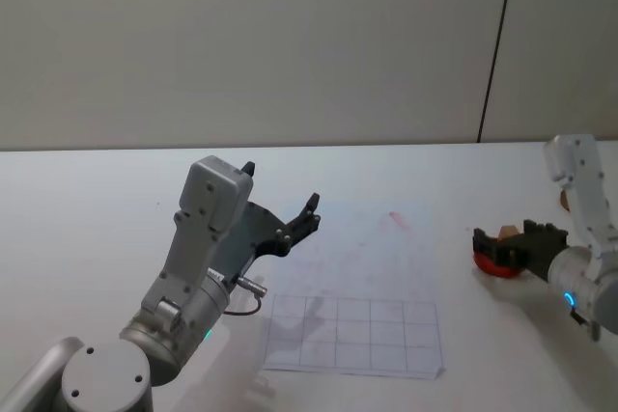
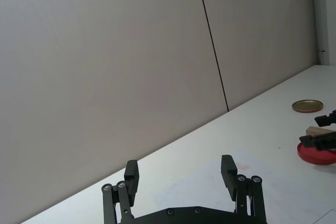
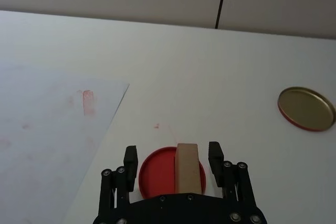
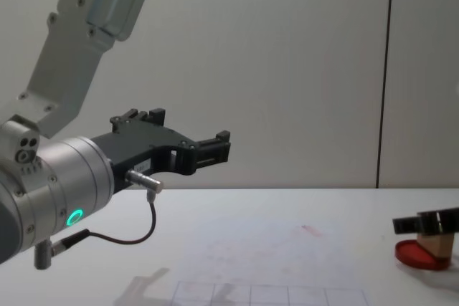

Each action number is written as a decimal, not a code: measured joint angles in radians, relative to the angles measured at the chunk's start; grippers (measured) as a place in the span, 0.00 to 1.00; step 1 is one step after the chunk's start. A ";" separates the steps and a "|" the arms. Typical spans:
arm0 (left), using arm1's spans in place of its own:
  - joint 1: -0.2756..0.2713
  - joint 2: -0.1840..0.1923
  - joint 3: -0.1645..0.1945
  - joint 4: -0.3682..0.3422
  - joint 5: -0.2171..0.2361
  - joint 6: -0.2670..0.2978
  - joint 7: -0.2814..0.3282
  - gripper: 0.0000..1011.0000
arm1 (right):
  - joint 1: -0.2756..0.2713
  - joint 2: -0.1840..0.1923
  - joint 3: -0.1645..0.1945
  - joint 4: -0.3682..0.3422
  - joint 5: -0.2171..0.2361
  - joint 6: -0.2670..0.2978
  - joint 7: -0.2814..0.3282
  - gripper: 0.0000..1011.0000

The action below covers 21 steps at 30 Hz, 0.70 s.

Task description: Use the one hand to pick up the stamp and affix it onto the A4 paper.

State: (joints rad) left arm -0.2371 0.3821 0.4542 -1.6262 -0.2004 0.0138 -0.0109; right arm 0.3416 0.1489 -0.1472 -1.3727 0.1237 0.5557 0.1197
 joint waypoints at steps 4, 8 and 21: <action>0.000 0.000 0.000 0.000 0.000 0.000 0.000 0.98 | -0.014 0.005 0.001 -0.031 -0.008 -0.028 0.000 0.87; 0.000 0.000 0.000 0.000 0.000 0.000 0.000 0.98 | -0.032 0.011 0.003 -0.067 -0.016 -0.057 0.000 0.98; 0.000 0.000 0.000 0.000 0.000 0.000 0.000 0.98 | -0.109 0.046 0.016 -0.189 -0.040 -0.179 -0.007 0.99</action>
State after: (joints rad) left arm -0.2371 0.3821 0.4542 -1.6262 -0.2004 0.0138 -0.0109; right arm 0.2330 0.1946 -0.1312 -1.5617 0.0839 0.3770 0.1129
